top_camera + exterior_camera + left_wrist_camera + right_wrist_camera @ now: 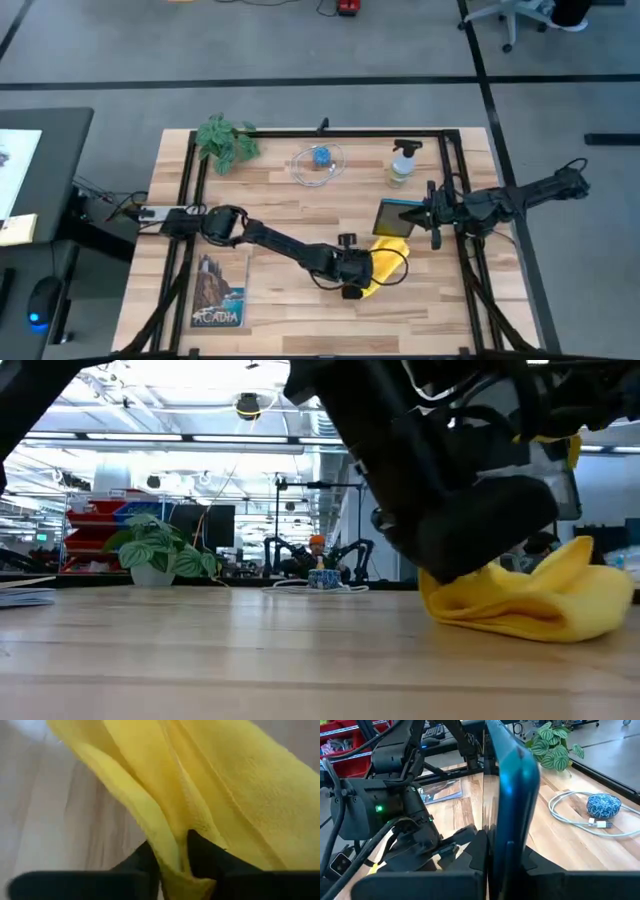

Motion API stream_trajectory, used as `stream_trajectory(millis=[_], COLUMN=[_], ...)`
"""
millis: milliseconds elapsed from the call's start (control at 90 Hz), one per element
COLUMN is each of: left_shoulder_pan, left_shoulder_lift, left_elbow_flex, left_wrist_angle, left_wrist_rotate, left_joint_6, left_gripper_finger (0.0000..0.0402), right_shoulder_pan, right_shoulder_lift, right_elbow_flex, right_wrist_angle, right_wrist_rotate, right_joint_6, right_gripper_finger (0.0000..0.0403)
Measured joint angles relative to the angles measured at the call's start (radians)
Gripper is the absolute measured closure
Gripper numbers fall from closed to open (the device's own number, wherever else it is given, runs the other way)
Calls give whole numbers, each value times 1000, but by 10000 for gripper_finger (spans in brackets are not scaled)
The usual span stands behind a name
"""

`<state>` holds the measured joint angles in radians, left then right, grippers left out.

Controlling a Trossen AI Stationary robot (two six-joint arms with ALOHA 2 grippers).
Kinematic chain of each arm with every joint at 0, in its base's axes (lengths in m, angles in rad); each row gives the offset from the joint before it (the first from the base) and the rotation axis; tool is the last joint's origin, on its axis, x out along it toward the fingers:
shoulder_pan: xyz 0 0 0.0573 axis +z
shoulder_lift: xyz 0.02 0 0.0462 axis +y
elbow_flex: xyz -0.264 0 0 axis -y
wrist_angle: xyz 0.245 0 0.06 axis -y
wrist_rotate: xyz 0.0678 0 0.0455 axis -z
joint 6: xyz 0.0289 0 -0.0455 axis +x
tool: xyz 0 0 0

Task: Apply microfiber cloth
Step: Wipe the tablet with the yellow microfiber cloth

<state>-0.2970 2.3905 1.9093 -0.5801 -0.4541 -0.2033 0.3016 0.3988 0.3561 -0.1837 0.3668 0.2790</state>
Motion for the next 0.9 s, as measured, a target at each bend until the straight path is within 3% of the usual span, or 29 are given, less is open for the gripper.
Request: stream_trajectory(millis=[122, 644, 900], left_shoulder_pan=[-1, -2, -32], left_shoulder_lift=[-18, -31, -93], left_elbow_flex=[-1, -1, -63], left_wrist_angle=[-76, -368, -371], left_wrist_rotate=[-46, -121, -153], left_joint_6=[-20, -160, -177], left_gripper_finger=[397, 402, 397], right_shoulder_pan=[0, 0, 0], right_shoulder_lift=[0, 0, 0], right_elbow_flex=[0, 0, 0], right_wrist_angle=[-1, -21, -24], right_wrist_rotate=[0, 0, -1], right_joint_6=[0, 2, 3], right_gripper_finger=[389, 387, 387])
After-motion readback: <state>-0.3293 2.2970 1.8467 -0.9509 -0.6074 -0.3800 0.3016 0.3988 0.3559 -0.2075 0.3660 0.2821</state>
